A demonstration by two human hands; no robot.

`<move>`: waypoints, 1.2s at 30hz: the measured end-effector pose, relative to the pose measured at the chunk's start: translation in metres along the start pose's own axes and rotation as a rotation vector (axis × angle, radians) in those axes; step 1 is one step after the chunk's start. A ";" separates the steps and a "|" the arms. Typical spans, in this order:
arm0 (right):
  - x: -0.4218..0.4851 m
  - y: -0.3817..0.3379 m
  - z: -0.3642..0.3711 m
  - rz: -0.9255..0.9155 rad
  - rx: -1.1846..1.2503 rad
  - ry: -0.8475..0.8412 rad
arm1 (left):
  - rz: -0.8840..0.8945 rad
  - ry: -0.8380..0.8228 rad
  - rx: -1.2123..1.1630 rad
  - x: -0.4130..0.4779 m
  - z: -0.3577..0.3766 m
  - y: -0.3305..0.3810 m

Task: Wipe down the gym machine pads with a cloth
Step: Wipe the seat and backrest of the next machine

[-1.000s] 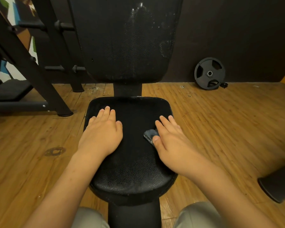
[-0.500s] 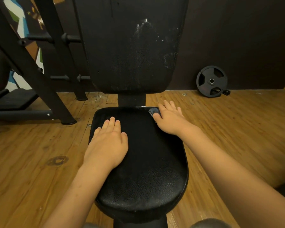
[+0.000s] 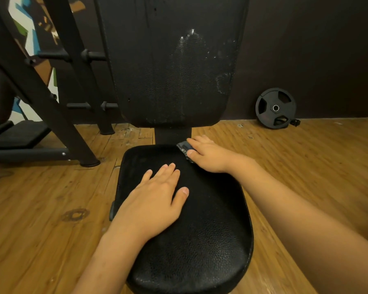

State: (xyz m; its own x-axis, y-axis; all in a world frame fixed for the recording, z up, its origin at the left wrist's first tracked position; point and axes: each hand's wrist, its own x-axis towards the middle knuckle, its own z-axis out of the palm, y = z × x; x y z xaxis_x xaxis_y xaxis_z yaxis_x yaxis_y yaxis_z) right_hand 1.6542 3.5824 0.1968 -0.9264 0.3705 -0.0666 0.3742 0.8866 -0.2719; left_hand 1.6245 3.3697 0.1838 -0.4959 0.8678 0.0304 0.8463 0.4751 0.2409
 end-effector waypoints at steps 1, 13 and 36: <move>0.007 -0.008 0.003 -0.031 -0.001 0.001 | 0.001 0.005 -0.001 0.000 0.000 0.001; -0.009 0.024 -0.011 -0.023 -0.164 -0.005 | 0.004 0.049 -0.049 0.000 0.007 -0.004; 0.019 0.006 0.002 -0.242 0.075 0.000 | -0.011 0.136 -0.056 0.001 0.011 -0.005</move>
State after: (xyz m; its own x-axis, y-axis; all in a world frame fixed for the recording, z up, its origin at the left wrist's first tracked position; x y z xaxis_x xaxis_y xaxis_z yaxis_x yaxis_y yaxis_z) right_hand 1.6384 3.5942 0.1916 -0.9886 0.1503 0.0091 0.1376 0.9266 -0.3501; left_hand 1.6215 3.3696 0.1723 -0.5305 0.8329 0.1578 0.8301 0.4727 0.2957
